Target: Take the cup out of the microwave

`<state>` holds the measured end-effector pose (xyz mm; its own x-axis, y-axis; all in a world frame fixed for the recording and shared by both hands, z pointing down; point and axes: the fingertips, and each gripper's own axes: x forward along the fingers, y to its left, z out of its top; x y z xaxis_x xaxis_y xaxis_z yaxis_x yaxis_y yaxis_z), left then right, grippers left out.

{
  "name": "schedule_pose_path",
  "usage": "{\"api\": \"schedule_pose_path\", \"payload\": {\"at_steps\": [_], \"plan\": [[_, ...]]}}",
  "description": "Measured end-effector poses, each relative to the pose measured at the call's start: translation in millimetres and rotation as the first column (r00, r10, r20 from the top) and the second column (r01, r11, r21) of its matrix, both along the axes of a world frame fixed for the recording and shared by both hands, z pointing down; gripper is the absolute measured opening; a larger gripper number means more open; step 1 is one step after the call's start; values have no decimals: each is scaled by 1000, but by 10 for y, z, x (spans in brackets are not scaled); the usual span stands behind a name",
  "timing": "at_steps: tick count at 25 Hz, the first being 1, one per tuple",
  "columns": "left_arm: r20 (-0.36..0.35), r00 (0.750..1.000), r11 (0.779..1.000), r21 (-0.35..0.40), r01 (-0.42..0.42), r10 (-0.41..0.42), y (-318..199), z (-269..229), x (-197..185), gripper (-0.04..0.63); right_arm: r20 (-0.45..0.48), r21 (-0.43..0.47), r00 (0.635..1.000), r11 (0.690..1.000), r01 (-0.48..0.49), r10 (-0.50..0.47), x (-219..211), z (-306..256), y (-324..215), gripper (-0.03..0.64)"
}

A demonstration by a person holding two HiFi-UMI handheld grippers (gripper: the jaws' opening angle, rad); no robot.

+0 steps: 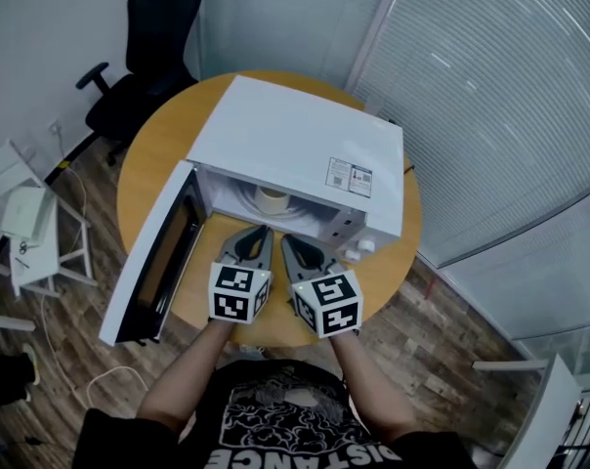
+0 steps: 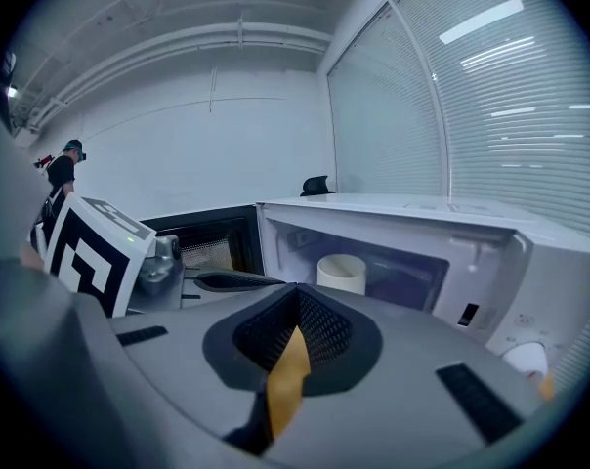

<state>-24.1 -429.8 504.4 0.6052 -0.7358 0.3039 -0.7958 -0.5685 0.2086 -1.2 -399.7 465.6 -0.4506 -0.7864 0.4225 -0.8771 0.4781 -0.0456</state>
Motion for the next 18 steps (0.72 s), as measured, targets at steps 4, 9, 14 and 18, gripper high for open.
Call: {"api": "schedule_pose_path", "payload": {"at_steps": [4,9,14,18], "plan": [[0,1000,1000,2,-17,17,-105,76,-31,14,-6,-1,1000,1000,-28,28,-5,31,-52,17],[7,999,999,3,-53,53,-194,140,0,111,-4,7,999,999,-40,40,-14,37,-93,17],[-3,999,999,-3,-48,48,-291,195,27,157,6,14,1000,999,-30,30,-11,45,-128,17],[1,999,999,-9,-47,47,-385,257,71,211,12,16,1000,1000,-11,11,13,79,-169,17]]}}
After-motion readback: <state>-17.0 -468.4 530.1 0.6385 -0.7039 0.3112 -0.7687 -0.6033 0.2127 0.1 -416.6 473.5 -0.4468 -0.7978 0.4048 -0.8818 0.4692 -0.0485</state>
